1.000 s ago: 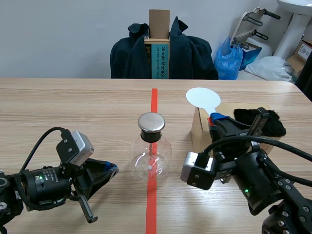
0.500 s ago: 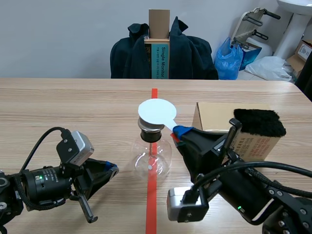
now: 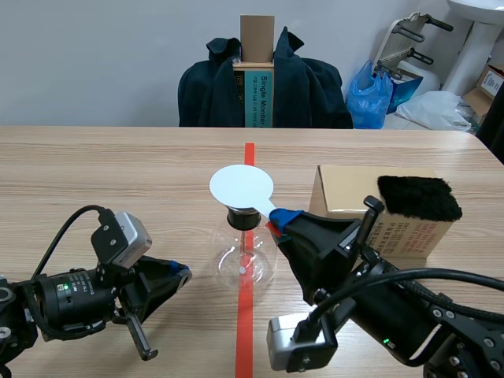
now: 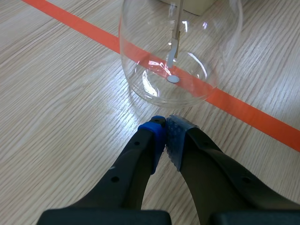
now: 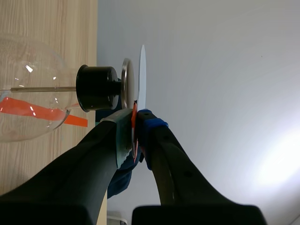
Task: Do the electroscope experiment.
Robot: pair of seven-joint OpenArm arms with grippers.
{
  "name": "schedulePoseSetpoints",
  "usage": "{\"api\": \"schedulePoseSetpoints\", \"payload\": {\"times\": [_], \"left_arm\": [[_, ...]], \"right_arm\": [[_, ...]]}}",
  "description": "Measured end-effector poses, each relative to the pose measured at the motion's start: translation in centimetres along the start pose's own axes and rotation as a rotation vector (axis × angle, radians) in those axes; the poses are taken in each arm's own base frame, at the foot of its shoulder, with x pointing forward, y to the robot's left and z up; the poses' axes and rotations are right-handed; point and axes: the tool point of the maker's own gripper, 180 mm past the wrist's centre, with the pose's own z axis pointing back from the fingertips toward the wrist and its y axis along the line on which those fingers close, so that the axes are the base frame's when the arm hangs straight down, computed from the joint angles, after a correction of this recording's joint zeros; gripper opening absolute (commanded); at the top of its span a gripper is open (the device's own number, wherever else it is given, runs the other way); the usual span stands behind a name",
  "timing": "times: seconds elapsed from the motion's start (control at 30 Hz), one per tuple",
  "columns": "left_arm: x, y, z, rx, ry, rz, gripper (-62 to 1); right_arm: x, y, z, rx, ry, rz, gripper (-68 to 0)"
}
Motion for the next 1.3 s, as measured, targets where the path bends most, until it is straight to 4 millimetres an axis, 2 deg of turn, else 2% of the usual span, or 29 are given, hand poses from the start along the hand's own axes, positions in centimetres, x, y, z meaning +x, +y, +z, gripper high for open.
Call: {"api": "schedulePoseSetpoints", "payload": {"times": [0.17, 0.57, 0.73, 0.93, 1.3], "left_arm": [[0.0, 0.0, 0.0, 0.0, 0.0, 0.0, -58.1], [0.0, 0.0, 0.0, 0.0, 0.0, 0.0, -58.1], [0.0, 0.0, 0.0, 0.0, 0.0, 0.0, -58.1], [0.0, 0.0, 0.0, 0.0, 0.0, 0.0, -58.1], [0.0, 0.0, 0.0, 0.0, 0.0, 0.0, -58.1]], "right_arm": [[-0.3, 0.0, 0.0, 0.0, 0.017, 0.0, -66.7], [-6.4, 0.0, 1.2, 0.0, 0.362, -0.001, -66.7], [-8.0, 0.0, 1.9, -0.001, 0.461, -0.001, -66.7], [-7.6, 0.0, 1.7, -0.001, 0.433, -0.001, -66.7], [-2.4, 0.0, 0.2, 0.0, 0.135, 0.0, -66.7]]}}
